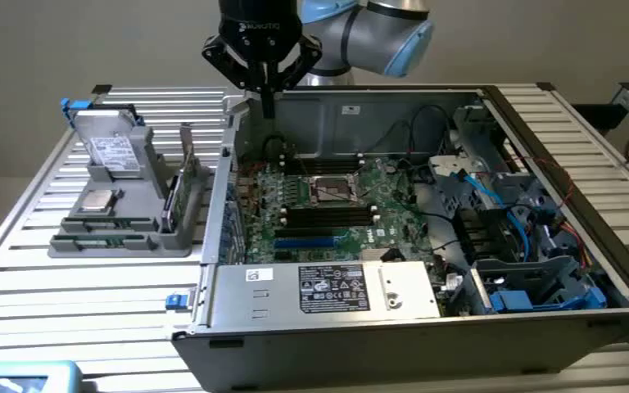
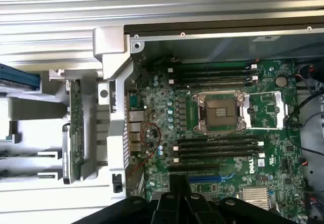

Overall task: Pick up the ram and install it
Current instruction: 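Reach for the ram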

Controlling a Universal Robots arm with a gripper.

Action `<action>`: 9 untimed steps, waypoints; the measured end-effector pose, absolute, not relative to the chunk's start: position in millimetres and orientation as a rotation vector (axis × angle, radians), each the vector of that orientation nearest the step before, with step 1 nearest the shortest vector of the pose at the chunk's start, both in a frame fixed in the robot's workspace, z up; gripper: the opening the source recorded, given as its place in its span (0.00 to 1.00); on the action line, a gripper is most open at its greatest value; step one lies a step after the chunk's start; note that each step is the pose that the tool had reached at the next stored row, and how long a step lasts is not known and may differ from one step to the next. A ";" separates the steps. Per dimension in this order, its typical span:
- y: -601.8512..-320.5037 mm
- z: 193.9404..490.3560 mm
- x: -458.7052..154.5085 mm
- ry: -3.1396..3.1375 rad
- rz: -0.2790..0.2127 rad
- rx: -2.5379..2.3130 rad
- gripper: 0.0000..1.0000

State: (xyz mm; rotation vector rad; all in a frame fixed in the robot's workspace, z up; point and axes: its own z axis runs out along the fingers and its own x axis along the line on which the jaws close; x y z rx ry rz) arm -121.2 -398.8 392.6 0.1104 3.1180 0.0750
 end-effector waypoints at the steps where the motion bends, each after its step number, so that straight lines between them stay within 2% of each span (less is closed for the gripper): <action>1: -398.8 392.6 -121.2 3.118 0.075 0.110 0.11; 9: -398.8 392.6 -121.2 3.118 0.075 0.110 0.11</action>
